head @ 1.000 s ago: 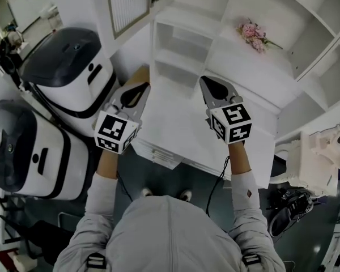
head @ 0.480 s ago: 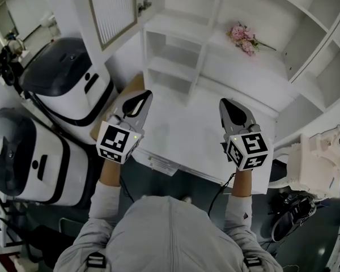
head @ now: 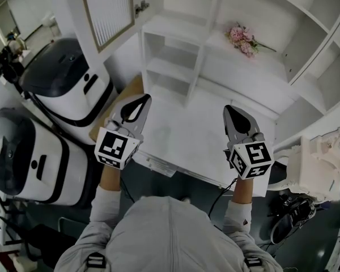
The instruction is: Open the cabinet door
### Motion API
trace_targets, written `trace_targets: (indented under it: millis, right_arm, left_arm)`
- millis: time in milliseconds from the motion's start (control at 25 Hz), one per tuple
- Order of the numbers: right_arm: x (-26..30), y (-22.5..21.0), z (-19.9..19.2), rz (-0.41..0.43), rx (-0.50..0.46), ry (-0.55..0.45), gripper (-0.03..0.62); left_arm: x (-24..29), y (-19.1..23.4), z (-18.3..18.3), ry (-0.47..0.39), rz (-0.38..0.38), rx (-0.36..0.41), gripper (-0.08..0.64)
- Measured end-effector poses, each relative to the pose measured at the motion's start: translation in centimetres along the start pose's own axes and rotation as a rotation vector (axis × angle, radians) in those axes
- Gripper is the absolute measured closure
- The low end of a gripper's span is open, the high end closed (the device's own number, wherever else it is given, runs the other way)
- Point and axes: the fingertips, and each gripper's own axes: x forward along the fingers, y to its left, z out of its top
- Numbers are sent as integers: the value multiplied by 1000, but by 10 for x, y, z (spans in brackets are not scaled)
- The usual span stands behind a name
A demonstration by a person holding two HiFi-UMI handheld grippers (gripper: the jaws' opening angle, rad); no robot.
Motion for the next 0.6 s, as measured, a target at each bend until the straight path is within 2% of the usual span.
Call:
trace_targets:
  millis: [200, 600]
  right_arm:
    - [3, 1, -4, 4, -26, 17, 592]
    - [7, 3, -11, 21, -2, 26, 592]
  left_arm:
    - [3, -4, -3, 7, -2, 2, 541]
    - [5, -5, -10, 21, -6, -11, 541]
